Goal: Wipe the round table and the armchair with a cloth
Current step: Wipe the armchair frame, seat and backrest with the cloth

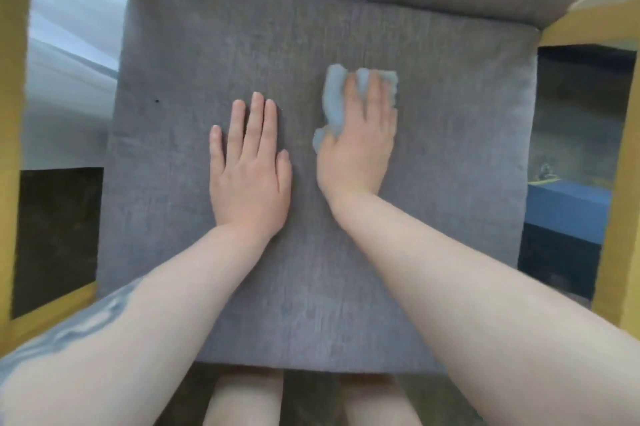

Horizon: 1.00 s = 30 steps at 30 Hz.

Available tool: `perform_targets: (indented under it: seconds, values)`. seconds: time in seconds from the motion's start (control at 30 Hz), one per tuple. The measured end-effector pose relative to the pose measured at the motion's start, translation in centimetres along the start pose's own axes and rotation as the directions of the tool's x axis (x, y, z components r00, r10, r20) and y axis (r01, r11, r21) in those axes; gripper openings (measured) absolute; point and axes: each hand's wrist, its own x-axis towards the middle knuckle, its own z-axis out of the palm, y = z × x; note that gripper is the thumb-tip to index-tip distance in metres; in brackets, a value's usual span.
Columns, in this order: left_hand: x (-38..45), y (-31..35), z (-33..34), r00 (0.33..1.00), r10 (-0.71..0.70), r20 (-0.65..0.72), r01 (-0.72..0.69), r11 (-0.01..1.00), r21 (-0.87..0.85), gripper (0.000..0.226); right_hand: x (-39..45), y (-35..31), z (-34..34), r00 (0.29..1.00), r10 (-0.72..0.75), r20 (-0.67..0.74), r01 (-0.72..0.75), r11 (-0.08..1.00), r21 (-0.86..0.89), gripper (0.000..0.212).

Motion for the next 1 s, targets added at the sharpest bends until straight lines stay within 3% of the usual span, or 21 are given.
perform_targets:
  seconds: [0.03,0.07,0.13,0.2,0.27,0.33,0.37,0.43,0.5,0.53,0.57,0.67,0.73,0.77,0.8,0.83,0.87,0.9,0.93,0.97,1.0]
  values:
    - [-0.1,0.1,0.0,1.0,-0.02,-0.001,0.02,0.999,-0.028,0.062,-0.7,-0.8,0.7,0.954,-0.267,0.137,0.26,0.963,0.066,0.062]
    - [-0.1,-0.4,-0.2,1.0,-0.015,0.004,0.015,0.999,-0.049,0.061,-0.5,-0.1,0.6,0.838,-0.492,0.235,0.473,0.87,0.136,0.061]
    - [-0.2,-2.7,-0.8,0.999,0.025,0.024,-0.024,0.999,-0.027,0.061,2.3,2.9,-1.0,0.671,-0.678,0.301,0.674,0.727,0.132,0.059]
    - [-0.5,-6.1,-1.6,0.998,-0.064,0.02,0.064,0.998,0.001,0.063,4.8,4.3,-1.6,0.836,-0.502,0.221,0.52,0.854,-0.028,0.056]
    - [-1.5,-8.3,-2.2,0.962,-0.273,0.004,0.273,0.962,-0.018,0.065,5.4,1.0,0.5,0.992,-0.101,-0.072,0.093,0.99,-0.106,0.052]
    - [-2.9,-8.5,-2.4,0.91,-0.414,-0.015,0.414,0.91,-0.021,0.065,5.6,-5.9,3.9,0.946,0.15,-0.286,-0.152,0.988,0.014,0.054]
    - [-3.5,-8.3,-2.4,0.897,-0.442,-0.016,0.442,0.897,-0.014,0.065,5.7,-9.3,5.0,0.952,0.142,-0.27,-0.126,0.989,0.078,0.057]
    - [-4.0,-8.2,-2.2,0.892,-0.451,0.001,0.451,0.892,-0.021,0.064,5.6,-13.7,6.5,0.982,-0.187,0.009,0.185,0.975,0.12,0.062]
    - [-3.9,-8.4,-2.1,0.892,-0.451,0.02,0.451,0.892,-0.028,0.064,6.6,-13.9,6.4,0.796,-0.542,0.269,0.52,0.84,0.155,0.062]
    - [-3.9,-8.5,-2.1,0.892,-0.452,0.026,0.453,0.891,-0.029,0.064,8.1,-13.3,5.8,0.721,-0.622,0.306,0.601,0.781,0.17,0.06]
    - [-3.8,-8.6,-2.1,0.894,-0.447,0.029,0.448,0.893,-0.034,0.064,9.3,-12.3,5.3,0.72,-0.627,0.298,0.611,0.776,0.157,0.058]
    - [-4.1,-8.6,-2.1,0.905,-0.425,0.026,0.426,0.903,-0.049,0.065,10.4,-7.6,3.9,0.897,-0.419,0.139,0.41,0.908,0.087,0.053]
    - [-4.1,-8.8,-2.2,0.909,-0.416,0.03,0.417,0.907,-0.061,0.065,9.0,-2.7,1.6,0.99,-0.137,-0.009,0.137,0.99,-0.046,0.055]
    - [-4.0,-8.6,-2.2,0.911,-0.41,0.039,0.411,0.909,-0.067,0.064,8.0,0.1,0.5,0.986,0.094,-0.137,-0.104,0.992,-0.069,0.058]
    - [-3.9,-8.3,-2.3,0.918,-0.395,0.042,0.397,0.915,-0.066,0.064,7.0,1.8,-0.5,0.901,0.339,-0.271,-0.358,0.933,-0.024,0.059]
    - [-3.8,-7.7,-2.3,0.929,-0.368,0.042,0.37,0.927,-0.06,0.064,6.0,2.6,-0.8,0.786,0.506,-0.356,-0.523,0.85,0.054,0.058]
    - [-3.5,-6.8,-2.2,0.943,-0.33,0.042,0.332,0.942,-0.054,0.064,5.0,2.4,-1.0,0.739,0.557,-0.378,-0.565,0.819,0.102,0.056]
    - [-3.0,-5.8,-2.0,0.956,-0.29,0.044,0.292,0.955,-0.049,0.064,4.2,1.8,-0.9,0.804,0.475,-0.359,-0.479,0.874,0.083,0.055]
    - [-2.4,-4.7,-1.8,0.966,-0.255,0.048,0.257,0.965,-0.042,0.064,3.3,1.3,-0.4,0.945,0.225,-0.236,-0.23,0.973,0.007,0.055]
    - [-1.8,-3.6,-1.5,0.973,-0.224,0.054,0.226,0.974,-0.034,0.064,2.3,1.5,-0.2,0.988,-0.152,-0.02,0.151,0.987,-0.049,0.056]
    - [-1.2,-2.6,-1.3,0.981,-0.186,0.061,0.188,0.982,-0.025,0.064,2.7,2.9,-0.8,0.889,-0.433,0.152,0.446,0.893,-0.062,0.057]
